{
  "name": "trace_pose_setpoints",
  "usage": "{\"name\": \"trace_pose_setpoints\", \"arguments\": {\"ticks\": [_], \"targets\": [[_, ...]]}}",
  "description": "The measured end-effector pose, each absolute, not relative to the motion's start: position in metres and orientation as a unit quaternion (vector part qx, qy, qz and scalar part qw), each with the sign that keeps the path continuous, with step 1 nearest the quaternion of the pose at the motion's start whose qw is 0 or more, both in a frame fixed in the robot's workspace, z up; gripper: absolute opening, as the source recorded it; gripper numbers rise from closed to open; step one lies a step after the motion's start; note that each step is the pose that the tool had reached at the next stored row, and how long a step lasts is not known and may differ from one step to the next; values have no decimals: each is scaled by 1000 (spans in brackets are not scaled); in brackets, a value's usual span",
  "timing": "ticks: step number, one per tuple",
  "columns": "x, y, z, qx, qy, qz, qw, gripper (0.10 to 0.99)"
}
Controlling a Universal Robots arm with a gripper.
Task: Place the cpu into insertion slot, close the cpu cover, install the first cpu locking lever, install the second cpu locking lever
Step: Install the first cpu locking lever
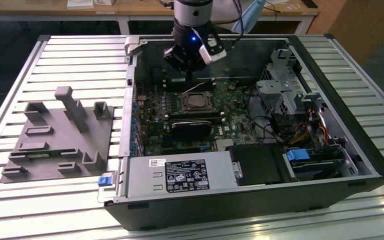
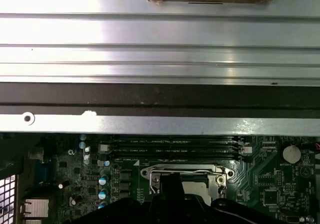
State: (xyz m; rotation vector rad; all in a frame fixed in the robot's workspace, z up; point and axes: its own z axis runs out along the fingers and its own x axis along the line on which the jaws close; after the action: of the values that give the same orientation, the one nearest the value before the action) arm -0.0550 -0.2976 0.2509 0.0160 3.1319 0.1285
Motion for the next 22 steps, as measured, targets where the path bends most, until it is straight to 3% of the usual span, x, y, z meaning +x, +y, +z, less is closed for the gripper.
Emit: {"name": "trace_pose_setpoints", "arguments": {"ticks": [22], "targets": [[-45, -293, 234, -11, 999, 44, 4, 118]]}}
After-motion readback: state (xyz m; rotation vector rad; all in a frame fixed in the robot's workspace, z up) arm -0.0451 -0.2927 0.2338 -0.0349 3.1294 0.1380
